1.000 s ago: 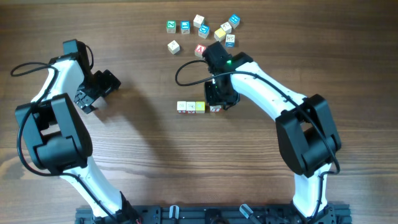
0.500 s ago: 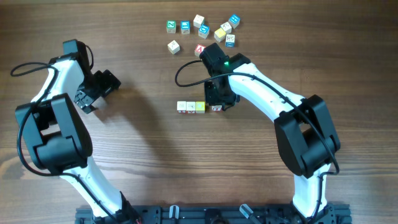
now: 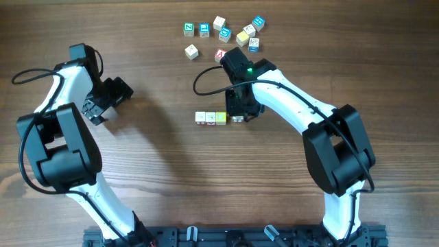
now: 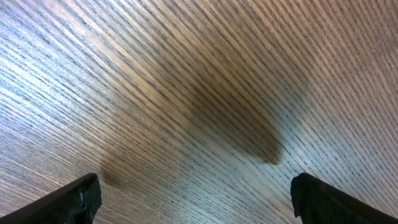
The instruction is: Form a horizontal line
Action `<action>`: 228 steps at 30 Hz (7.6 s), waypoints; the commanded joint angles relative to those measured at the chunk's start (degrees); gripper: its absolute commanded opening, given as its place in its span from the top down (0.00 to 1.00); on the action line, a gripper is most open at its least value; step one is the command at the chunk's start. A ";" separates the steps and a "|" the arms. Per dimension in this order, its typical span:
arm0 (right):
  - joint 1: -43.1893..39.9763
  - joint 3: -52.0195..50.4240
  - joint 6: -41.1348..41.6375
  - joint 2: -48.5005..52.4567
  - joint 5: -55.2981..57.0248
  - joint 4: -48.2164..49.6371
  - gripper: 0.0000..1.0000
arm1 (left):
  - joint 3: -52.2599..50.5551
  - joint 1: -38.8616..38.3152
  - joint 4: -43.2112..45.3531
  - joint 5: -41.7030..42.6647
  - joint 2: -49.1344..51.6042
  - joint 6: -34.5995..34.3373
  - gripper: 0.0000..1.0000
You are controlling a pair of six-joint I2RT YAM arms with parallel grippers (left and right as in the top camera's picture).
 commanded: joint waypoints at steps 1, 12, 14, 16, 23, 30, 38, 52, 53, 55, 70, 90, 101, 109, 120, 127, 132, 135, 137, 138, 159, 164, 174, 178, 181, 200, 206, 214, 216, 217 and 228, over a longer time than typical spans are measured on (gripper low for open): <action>0.22 -0.15 0.39 -0.48 1.16 0.11 0.59 | -0.15 0.20 0.02 0.48 0.63 0.24 0.00; -0.15 -0.15 4.17 -0.48 8.52 7.13 0.43 | -0.15 0.20 0.02 0.46 0.63 0.26 0.00; -1.29 -0.15 4.37 -0.48 8.48 7.02 0.43 | -0.15 0.22 0.02 0.48 0.63 0.26 0.00; -2.62 -0.15 4.35 -0.48 8.46 6.99 0.43 | -0.15 0.20 0.02 0.46 0.63 0.24 0.00; -3.19 -0.17 2.58 -0.48 8.00 7.26 0.00 | -0.15 0.20 0.02 0.46 0.63 0.24 0.00; -3.17 -0.17 2.58 -0.48 7.28 6.49 0.26 | -0.15 0.22 0.02 0.46 0.63 0.26 0.00; -2.99 -0.17 2.60 -0.48 5.20 4.33 0.49 | -0.15 0.22 0.02 0.46 0.63 0.24 0.00; -2.99 -0.17 2.60 -0.48 0.24 4.04 0.54 | -0.15 0.20 0.02 0.48 0.63 0.26 0.00; -3.02 -0.17 2.60 -0.48 0.26 4.57 0.56 | -0.15 0.20 0.02 0.46 0.63 0.26 0.00; -3.02 -0.17 2.69 -0.48 0.26 5.31 0.63 | -0.15 0.20 0.02 0.46 0.63 0.24 0.00; -3.02 -3.21 4.74 -0.42 1.90 7.61 0.68 | -0.15 0.20 0.02 0.48 0.63 0.24 0.00; -3.02 -3.50 6.45 -0.42 -3.58 4.87 0.69 | -0.15 0.20 0.02 0.46 0.63 0.24 0.00; -3.48 -3.50 8.17 -0.42 1.16 8.72 0.68 | -0.15 0.20 0.02 0.48 0.63 0.24 0.00; -5.77 -3.50 9.70 -0.42 1.62 5.29 0.69 | -0.15 0.22 0.02 0.48 0.63 0.24 0.00; -5.62 -3.82 9.29 -0.42 1.33 0.96 0.70 | -0.15 0.20 0.02 0.46 0.63 0.26 0.00; -5.01 -3.82 9.27 -0.42 1.01 0.26 0.69 | -0.15 0.20 0.02 0.46 0.63 0.26 0.00; -3.89 -3.82 9.27 -0.42 0.68 0.28 0.69 | -0.15 0.20 0.02 0.46 0.63 0.24 0.00; -3.63 -3.82 9.25 -0.42 0.66 0.26 0.69 | -0.15 0.20 0.02 0.46 0.63 0.26 0.00; -3.58 -3.82 9.27 -0.42 0.66 0.26 0.69 | -0.15 0.20 0.02 0.46 0.63 0.26 0.00; -3.56 -3.82 9.25 -0.42 0.66 0.31 0.69 | -0.15 0.20 0.02 0.46 0.63 0.26 0.00; -3.54 -3.82 9.22 -0.42 0.59 0.31 0.69 | -0.15 0.20 0.02 0.48 0.63 0.26 0.00; -3.54 -3.82 9.27 -0.44 2.62 0.24 0.69 | -0.15 0.22 0.02 0.48 0.63 0.26 0.00; -3.37 -3.82 6.27 -0.42 -3.23 0.46 0.70 | -0.15 0.20 0.02 0.46 0.63 0.26 0.00; -3.37 -3.82 6.25 -0.42 -2.99 0.61 0.69 | -0.15 0.22 0.02 0.48 0.63 0.26 0.00; -3.37 -3.82 6.27 -0.42 -3.23 0.55 0.69 | -0.15 0.20 0.02 0.48 0.63 0.24 0.00; -2.99 -3.82 6.23 -0.42 -4.46 0.72 0.69 | -0.15 0.20 0.02 0.48 0.63 0.26 0.00; -2.99 -3.82 6.23 -0.42 -4.39 0.98 0.69 | -0.15 0.20 0.02 0.48 0.63 0.24 0.00; -2.99 -3.82 6.21 -0.42 -4.24 1.11 0.69 | -0.15 0.20 0.02 0.46 0.63 0.24 0.00; -2.99 -3.82 6.23 -0.42 -4.98 1.09 0.69 | -0.15 0.20 0.02 0.48 0.63 0.24 0.00; -2.99 -3.82 6.25 -0.42 -4.98 0.94 0.69 | -0.15 0.22 0.02 0.46 0.63 0.26 0.00; -2.99 -3.82 6.25 -0.42 -5.14 0.31 0.70 | -0.15 0.20 0.02 0.46 0.63 0.26 0.00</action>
